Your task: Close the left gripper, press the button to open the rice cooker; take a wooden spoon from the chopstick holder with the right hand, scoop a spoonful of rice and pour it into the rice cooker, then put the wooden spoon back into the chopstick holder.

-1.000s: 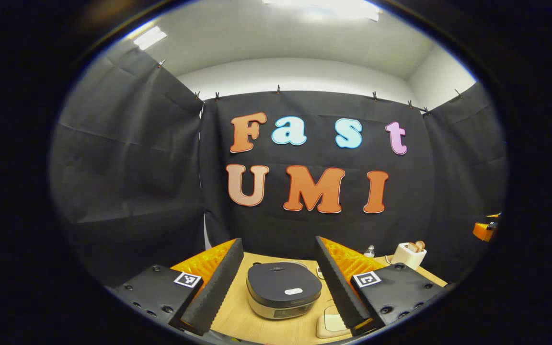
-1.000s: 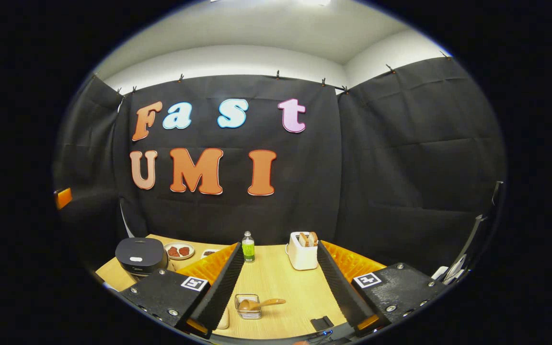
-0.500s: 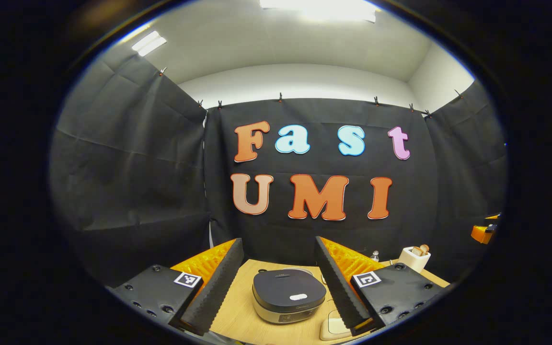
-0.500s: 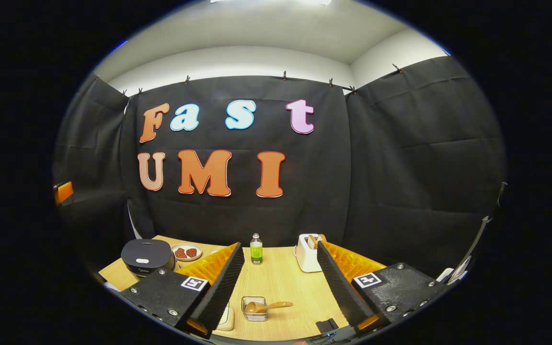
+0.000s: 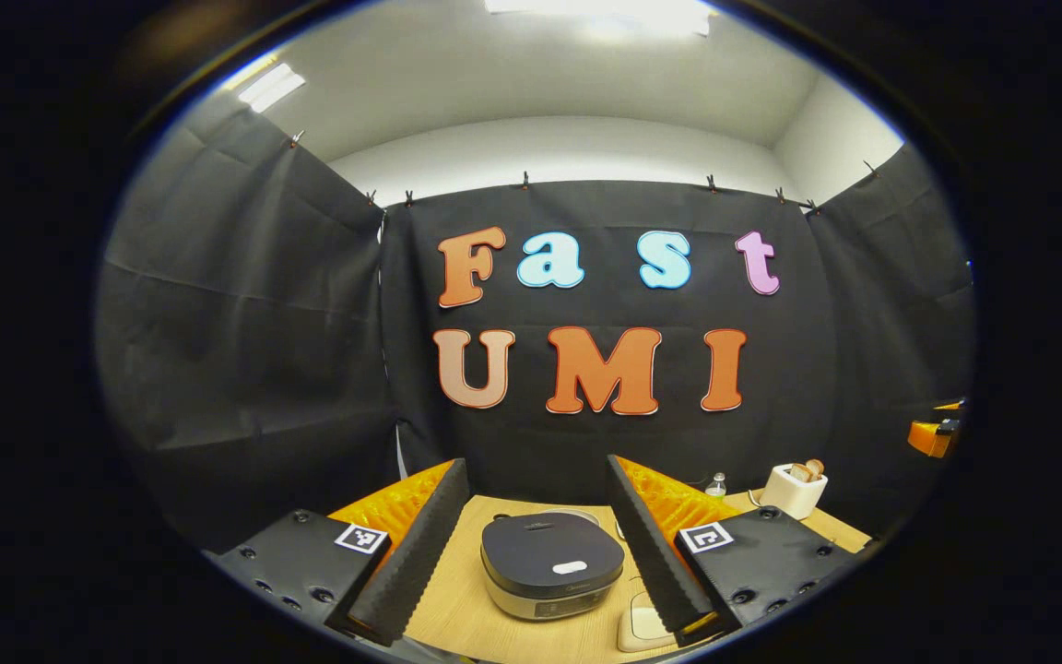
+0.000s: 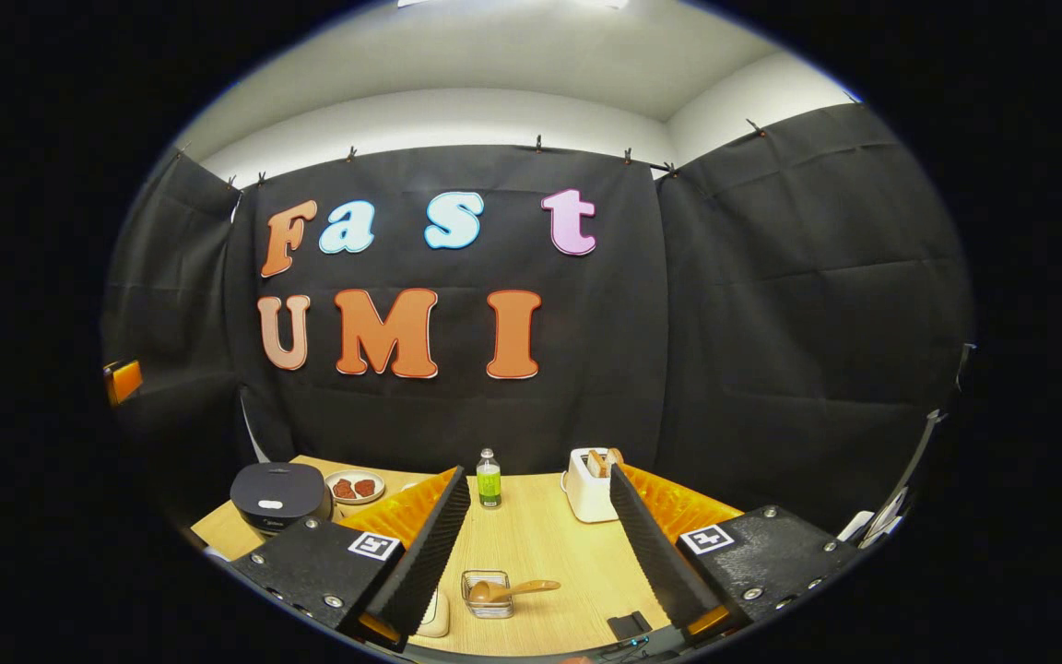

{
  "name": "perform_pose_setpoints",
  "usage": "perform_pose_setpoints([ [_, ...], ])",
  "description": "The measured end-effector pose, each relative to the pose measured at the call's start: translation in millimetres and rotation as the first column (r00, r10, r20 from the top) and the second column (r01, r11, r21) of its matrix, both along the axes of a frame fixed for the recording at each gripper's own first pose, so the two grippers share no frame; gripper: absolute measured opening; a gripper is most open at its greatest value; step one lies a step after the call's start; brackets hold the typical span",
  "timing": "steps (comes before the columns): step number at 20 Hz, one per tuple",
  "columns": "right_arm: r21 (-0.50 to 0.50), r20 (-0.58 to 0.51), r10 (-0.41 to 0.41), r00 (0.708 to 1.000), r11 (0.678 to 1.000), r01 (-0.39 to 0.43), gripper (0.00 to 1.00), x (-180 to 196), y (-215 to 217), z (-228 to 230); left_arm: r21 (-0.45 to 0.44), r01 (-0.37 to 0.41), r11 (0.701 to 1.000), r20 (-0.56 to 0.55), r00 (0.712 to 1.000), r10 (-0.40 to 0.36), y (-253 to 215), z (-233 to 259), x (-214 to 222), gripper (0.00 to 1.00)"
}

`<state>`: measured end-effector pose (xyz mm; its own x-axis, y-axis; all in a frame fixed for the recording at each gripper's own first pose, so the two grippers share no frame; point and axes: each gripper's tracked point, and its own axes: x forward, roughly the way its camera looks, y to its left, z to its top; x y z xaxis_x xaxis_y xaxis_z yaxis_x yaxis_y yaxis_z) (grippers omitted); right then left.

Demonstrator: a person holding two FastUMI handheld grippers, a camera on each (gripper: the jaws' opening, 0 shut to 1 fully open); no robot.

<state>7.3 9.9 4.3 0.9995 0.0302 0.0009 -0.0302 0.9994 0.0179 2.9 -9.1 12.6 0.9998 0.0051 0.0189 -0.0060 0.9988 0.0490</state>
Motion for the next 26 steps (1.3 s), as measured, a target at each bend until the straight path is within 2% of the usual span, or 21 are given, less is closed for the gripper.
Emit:
perform_pose_setpoints([
  [3,0.001,-0.005,-0.01,1.0,1.0,0.01,0.95,0,-1,-1,0.002,0.008,1.0,-0.019,1.0,-0.008,-1,-6,4,1.0],
  [5,0.001,-0.013,-0.011,1.0,1.0,0.011,0.95,0,-1,-1,0.012,0.018,1.0,-0.037,0.999,-0.018,-3,-11,7,0.82],
  [9,-0.004,-0.039,-0.012,0.999,1.0,0.012,0.95,-1,-1,-3,0.043,-0.013,0.999,-0.067,0.998,0.016,3,-21,10,0.31],
  [11,-0.012,-0.044,-0.011,0.999,1.0,0.01,0.95,0,-1,-3,0.013,0.002,1.0,-0.08,0.997,-0.001,-1,-25,15,0.05],
  [13,-0.024,-0.046,-0.011,0.999,1.0,0.01,0.95,0,-1,-2,-0.019,0.028,0.999,-0.108,0.994,-0.03,-8,-34,19,0.05],
  [14,-0.025,-0.048,-0.011,0.999,1.0,0.01,0.9,-1,-1,-2,-0.019,0.036,0.999,-0.114,0.993,-0.038,-7,-36,21,0.05],
  [16,-0.023,-0.05,-0.009,0.999,1.0,0.008,0.95,0,-1,-2,-0.03,0.057,0.998,-0.124,0.99,-0.06,-13,-40,33,0.05],
  [19,-0.016,-0.059,0.0,0.998,1.0,-0.001,0.95,0,-1,-3,-0.057,0.116,0.992,-0.176,0.976,-0.124,-38,-60,56,0.05],
  [20,-0.012,-0.062,0.001,0.998,1.0,-0.002,0.95,0,-1,-4,-0.067,0.134,0.989,-0.195,0.97,-0.145,-45,-68,65,0.02],
  [21,-0.012,-0.067,0.0,0.998,1.0,-0.001,0.95,0,-1,-4,-0.072,0.144,0.987,-0.213,0.965,-0.156,-50,-76,75,0.05],
  [25,-0.024,-0.084,-0.003,0.996,1.0,0.001,0.95,0,-1,-6,-0.047,0.159,0.986,-0.259,0.952,-0.165,-62,-111,110,0.02],
  [26,-0.03,-0.085,-0.007,0.996,1.0,0.005,0.95,1,-2,-6,-0.038,0.162,0.986,-0.28,0.945,-0.167,-63,-126,117,0.05],
])
